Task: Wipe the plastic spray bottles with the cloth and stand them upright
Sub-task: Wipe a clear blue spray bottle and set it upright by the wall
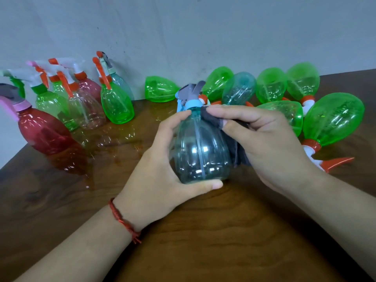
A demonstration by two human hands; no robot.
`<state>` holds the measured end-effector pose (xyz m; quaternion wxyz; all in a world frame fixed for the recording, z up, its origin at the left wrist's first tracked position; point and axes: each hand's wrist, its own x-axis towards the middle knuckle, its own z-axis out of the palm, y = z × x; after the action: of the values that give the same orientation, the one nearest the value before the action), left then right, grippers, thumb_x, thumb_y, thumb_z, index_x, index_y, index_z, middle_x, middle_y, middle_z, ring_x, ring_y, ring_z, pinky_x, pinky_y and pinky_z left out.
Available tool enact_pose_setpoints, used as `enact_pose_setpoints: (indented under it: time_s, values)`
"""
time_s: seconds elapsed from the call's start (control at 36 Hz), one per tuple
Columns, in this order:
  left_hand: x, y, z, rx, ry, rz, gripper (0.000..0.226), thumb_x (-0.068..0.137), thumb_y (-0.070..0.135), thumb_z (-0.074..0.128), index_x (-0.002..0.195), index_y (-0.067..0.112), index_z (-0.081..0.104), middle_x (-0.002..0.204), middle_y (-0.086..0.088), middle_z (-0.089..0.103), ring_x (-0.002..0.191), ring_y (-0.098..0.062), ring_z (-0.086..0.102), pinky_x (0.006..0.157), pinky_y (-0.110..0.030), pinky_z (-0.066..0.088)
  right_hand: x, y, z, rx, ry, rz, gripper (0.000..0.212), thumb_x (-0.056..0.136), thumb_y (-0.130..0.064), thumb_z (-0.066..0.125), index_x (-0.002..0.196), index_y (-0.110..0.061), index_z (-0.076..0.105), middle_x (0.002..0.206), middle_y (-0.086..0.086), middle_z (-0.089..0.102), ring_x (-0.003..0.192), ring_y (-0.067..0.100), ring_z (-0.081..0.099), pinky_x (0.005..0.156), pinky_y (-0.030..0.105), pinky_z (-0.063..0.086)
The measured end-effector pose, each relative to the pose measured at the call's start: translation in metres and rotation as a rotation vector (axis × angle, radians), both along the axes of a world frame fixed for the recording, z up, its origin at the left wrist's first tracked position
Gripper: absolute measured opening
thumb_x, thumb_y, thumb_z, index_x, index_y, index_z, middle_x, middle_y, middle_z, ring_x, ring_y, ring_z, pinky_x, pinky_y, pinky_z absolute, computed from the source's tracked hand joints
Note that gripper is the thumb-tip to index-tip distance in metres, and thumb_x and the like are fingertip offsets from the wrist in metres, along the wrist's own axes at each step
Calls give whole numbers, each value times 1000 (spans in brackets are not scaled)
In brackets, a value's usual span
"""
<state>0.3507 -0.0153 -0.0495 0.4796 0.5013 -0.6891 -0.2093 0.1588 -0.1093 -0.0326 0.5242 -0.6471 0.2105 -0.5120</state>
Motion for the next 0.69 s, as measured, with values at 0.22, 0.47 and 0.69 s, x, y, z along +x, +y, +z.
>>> enact_pose_setpoints:
  time_s: [0.22, 0.47, 0.69]
  values:
    - [5, -4, 5, -58, 15, 175, 117, 68, 25, 100, 163, 24, 32, 151, 21, 54, 139, -5, 58, 116, -35, 50, -1, 8, -5, -343, 214, -89, 35, 95, 8, 70, 110, -21, 83, 124, -12, 77, 124, 3, 67, 110, 21, 48]
    - [13, -8, 0, -26, 118, 304, 112, 65, 37, 104, 156, 36, 39, 146, 9, 61, 130, -12, 66, 111, -42, 54, -2, 14, -6, -466, 306, -106, 30, 94, 6, 71, 105, -18, 86, 124, -14, 76, 117, 0, 70, 101, 23, 56]
    - [4, -2, 4, -35, -31, 132, 118, 67, 30, 104, 162, 26, 35, 158, 10, 50, 143, -17, 56, 115, -45, 51, 0, 2, -4, -233, 122, -34, 31, 97, 8, 68, 109, -17, 82, 124, -6, 78, 126, 9, 68, 114, 33, 50]
